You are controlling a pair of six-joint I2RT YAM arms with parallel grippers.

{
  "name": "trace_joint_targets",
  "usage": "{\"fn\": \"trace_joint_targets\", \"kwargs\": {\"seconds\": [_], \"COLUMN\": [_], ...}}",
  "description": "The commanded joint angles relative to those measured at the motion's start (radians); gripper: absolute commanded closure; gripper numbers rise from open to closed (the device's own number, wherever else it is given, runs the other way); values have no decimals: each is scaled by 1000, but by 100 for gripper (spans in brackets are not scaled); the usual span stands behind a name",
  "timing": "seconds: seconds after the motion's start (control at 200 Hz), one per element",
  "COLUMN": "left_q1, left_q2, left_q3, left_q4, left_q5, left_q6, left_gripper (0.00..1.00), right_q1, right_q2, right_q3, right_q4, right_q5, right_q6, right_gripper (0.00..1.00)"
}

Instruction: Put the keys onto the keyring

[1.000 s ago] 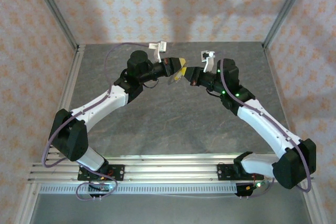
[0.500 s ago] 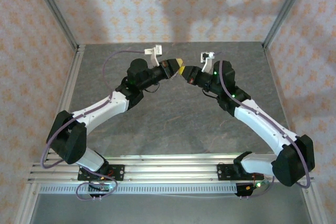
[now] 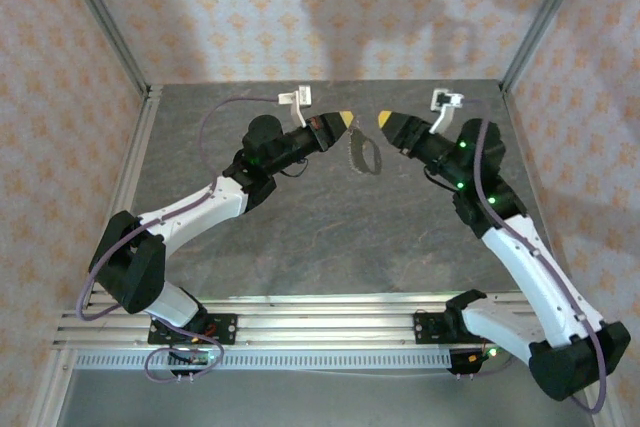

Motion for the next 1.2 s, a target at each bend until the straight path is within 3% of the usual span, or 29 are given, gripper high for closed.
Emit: {"fn": "trace_joint_targets", "kwargs": {"seconds": [0.0,0.41,0.656,0.981,1.196], "left_q1": [-3,-3,-3,-3,-3], "left_q2": [-24,-80,-115,-123,-124], "left_q3": [13,45,62,85,87], "left_q4": [98,129,128,143,166], "left_q5": [36,107,114,124,125], "left_q6": [22,50,56,47,32], "left_gripper": [100,100,100,100,100], "right_q1": [-20,-21,-17,94,101], "right_q2": [-21,54,92,115,98], "right_q3": [44,29,10,-2,12], "right_q4": [-17,83,189,229,203], "right_q5": [16,24,-77,-73,-53], "right_q6": [-17,22,94,102,76], "right_gripper": [61,71,74,79,81]}}
